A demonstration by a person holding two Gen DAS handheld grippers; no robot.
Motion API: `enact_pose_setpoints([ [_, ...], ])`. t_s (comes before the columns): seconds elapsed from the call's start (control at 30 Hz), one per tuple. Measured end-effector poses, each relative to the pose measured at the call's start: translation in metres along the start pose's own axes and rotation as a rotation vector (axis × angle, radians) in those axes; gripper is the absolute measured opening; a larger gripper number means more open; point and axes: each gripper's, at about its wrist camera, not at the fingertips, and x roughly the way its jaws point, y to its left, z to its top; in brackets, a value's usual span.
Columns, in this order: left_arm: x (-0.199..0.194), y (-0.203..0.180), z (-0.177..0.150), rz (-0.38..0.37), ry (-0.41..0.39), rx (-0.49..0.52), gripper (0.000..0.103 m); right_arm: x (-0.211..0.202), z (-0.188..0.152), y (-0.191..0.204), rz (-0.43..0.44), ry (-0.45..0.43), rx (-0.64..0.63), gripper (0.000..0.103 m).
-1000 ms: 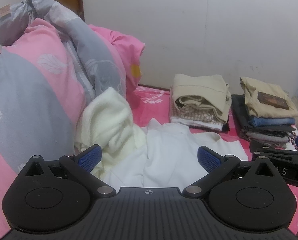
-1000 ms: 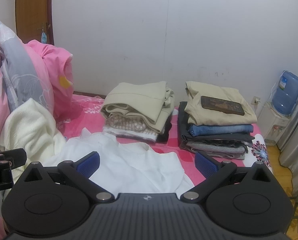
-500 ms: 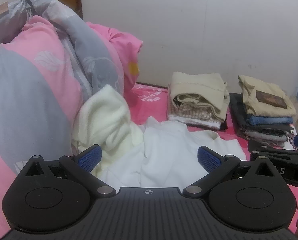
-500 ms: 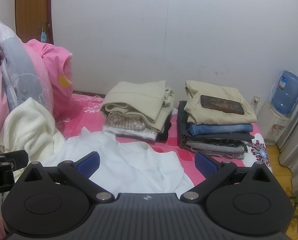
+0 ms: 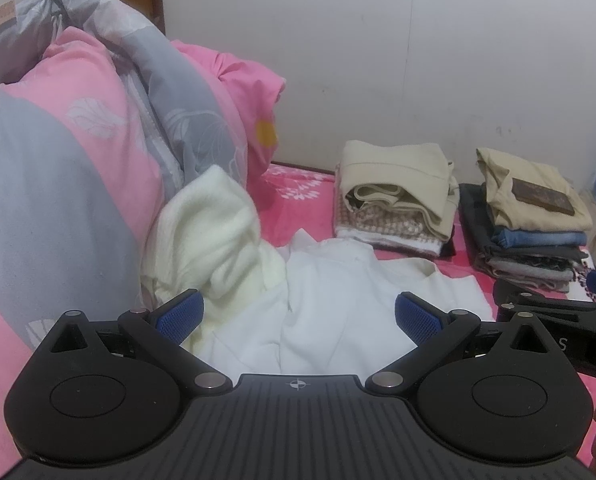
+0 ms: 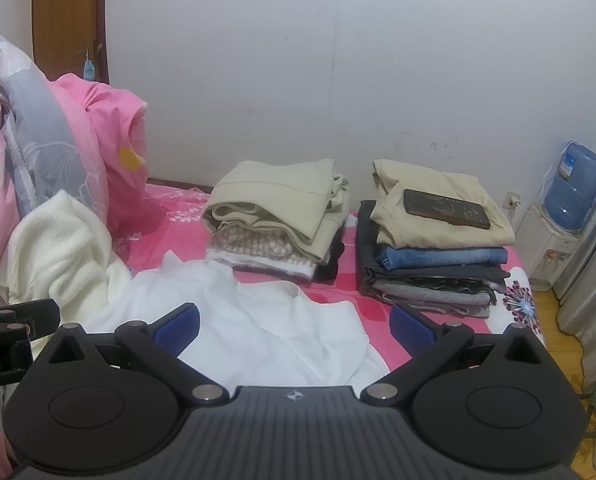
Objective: Fold clothes
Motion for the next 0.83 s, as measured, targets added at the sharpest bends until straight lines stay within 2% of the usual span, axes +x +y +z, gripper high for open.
enact_pose_setpoints([
  [0.83, 0.0011, 0.0020, -0.0002, -0.003, 0.004, -0.004, 0.103, 0.0000, 0.0009, 0.0006, -0.004, -0.002, -0.004, 0.103],
])
